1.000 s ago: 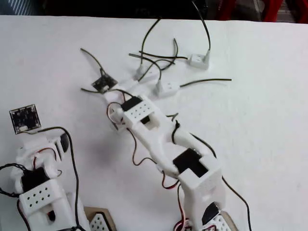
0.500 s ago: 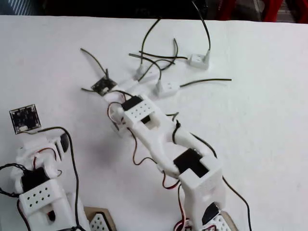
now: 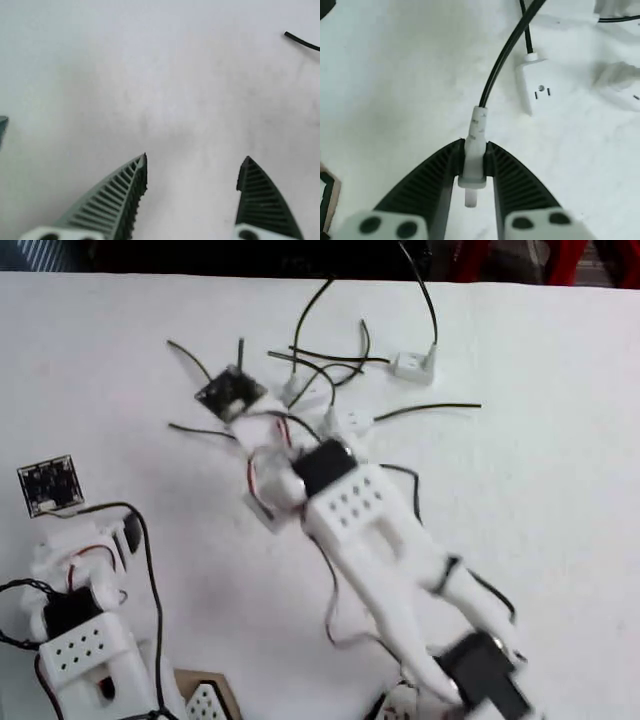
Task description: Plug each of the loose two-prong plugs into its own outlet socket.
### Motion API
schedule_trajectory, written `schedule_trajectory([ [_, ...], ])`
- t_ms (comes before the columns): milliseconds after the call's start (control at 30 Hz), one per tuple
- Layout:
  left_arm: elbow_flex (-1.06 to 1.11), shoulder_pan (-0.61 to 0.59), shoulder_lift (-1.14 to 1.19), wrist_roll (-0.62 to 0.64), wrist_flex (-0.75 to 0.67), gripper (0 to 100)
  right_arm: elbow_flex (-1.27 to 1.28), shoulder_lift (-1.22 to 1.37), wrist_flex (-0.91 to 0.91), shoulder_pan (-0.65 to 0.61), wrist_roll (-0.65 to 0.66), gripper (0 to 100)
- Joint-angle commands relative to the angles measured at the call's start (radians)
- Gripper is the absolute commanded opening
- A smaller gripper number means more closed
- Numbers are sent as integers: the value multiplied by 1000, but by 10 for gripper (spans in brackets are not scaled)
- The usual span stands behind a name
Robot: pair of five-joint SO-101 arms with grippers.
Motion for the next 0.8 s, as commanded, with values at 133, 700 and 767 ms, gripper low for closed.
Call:
schedule_trajectory([
  [133,-183,114,-13,9,-32,286,391,-499,-268,-102,-12,17],
  [700,-385,607,-13,115,48,247,911,-915,-684,-139,-12,17],
  [767,-427,664,-13,115,94,247,911,-915,-684,-139,-12,17],
])
